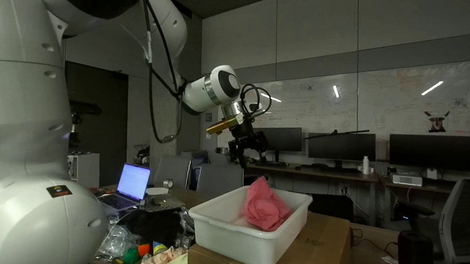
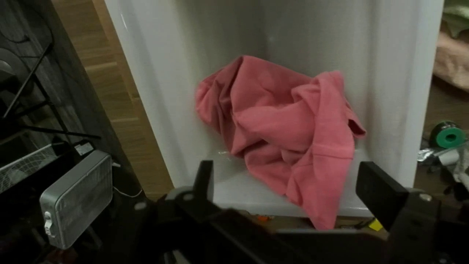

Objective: Put the clothes in the plastic box and put them on the table

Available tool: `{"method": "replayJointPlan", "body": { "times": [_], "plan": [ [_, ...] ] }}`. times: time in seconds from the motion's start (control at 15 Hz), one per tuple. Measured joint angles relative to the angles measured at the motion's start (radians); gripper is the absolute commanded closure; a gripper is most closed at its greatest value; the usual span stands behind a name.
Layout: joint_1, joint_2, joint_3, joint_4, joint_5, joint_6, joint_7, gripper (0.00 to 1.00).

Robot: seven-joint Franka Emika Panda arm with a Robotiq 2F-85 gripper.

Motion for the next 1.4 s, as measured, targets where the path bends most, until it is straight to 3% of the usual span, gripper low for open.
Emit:
{"method": "replayJointPlan", "body": {
  "times": [0.6,1.4],
  "plan": [
    [0.000,0.180,-0.037,0.095,0.079,-0.108,-0.234,0.00],
    [-0.006,0.341,-0.093,0.161,0.228,-0.135,-0.433,0.00]
  ]
}}
